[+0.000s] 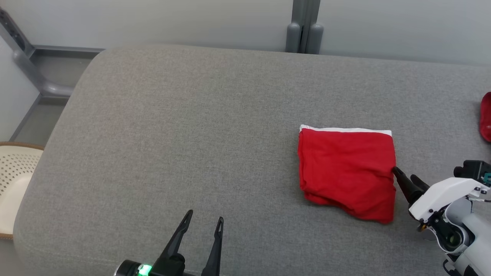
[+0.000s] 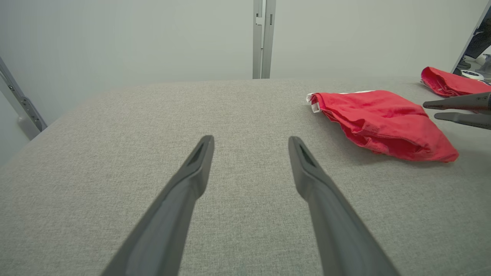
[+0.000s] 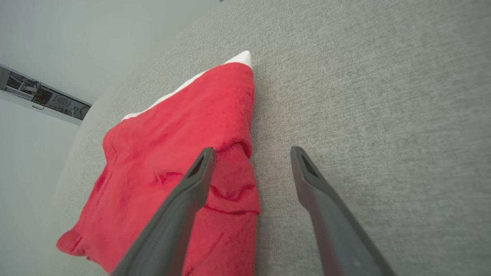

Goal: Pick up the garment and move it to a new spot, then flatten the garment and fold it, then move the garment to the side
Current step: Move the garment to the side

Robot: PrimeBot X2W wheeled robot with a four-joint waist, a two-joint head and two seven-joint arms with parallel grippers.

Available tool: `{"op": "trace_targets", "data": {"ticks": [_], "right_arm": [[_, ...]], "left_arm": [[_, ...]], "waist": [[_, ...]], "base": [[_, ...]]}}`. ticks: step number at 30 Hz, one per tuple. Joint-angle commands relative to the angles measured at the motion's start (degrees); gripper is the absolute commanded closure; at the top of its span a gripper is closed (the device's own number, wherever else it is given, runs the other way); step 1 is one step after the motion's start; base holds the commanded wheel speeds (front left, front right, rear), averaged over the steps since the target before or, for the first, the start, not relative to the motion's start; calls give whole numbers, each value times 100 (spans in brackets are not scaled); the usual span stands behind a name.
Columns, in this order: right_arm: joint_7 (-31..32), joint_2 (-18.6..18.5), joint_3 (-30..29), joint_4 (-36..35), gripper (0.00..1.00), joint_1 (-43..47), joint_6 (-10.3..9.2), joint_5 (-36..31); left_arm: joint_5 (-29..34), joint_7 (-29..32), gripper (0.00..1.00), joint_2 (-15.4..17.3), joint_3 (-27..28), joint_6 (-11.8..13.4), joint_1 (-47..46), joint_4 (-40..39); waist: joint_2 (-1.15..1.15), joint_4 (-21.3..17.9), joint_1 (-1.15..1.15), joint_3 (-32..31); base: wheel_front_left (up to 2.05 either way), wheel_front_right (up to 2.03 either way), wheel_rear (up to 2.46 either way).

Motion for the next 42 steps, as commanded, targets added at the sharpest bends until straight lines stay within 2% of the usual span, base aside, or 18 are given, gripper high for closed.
{"op": "trace_targets", "data": {"ticks": [1,2,4,5,6,9,13,23,27,31,37,42], "right_arm": [[3,-18,65,36,5,-91,2,57],[21,-18,117,62,18,-125,2,96],[39,-14,213,115,69,-178,2,160],[57,2,247,129,90,-186,2,194],[59,12,288,161,100,-198,2,234],[37,-54,390,191,100,-215,2,297],[-218,-374,556,104,100,-260,1,148],[-594,-1668,965,-197,100,-1052,1,-452],[-693,-2202,941,-177,100,-1517,1,-555],[-776,-2582,856,-143,100,-1888,1,-578],[-892,-2996,656,-3,100,-2304,1,-521],[-977,-3190,500,199,100,-2464,2,-502]], "left_arm": [[-3,1,0,10,-13,11,-117,-12],[-3,1,0,10,-36,19,-140,-7],[-7,0,0,10,-74,38,-174,5],[-8,0,0,10,-85,45,-187,13],[-9,0,0,10,-92,47,-200,19],[-7,0,0,10,-102,55,-218,38],[-6,1,0,10,-87,83,-246,5],[-17,1,0,11,-146,103,-516,-231],[27,0,0,11,-197,114,-778,-322],[98,1,0,11,-242,93,-1014,-421],[262,1,0,12,-294,21,-1317,-479],[375,1,0,16,-308,-43,-1469,-477]], "waist": [[0,128,0,165],[0,145,0,197],[0,166,0,230],[0,171,0,238],[0,173,0,242],[0,165,0,242],[0,95,0,252],[0,-482,0,761],[0,-682,0,1097],[0,-840,0,1428],[0,-983,0,1886],[0,-1020,0,2141]], "base": [[0,0,0],[0,0,0],[0,0,0],[0,0,0],[0,0,0],[0,0,0],[0,0,0],[0,0,0],[0,0,0],[0,0,0],[0,0,0],[0,0,0]]}}
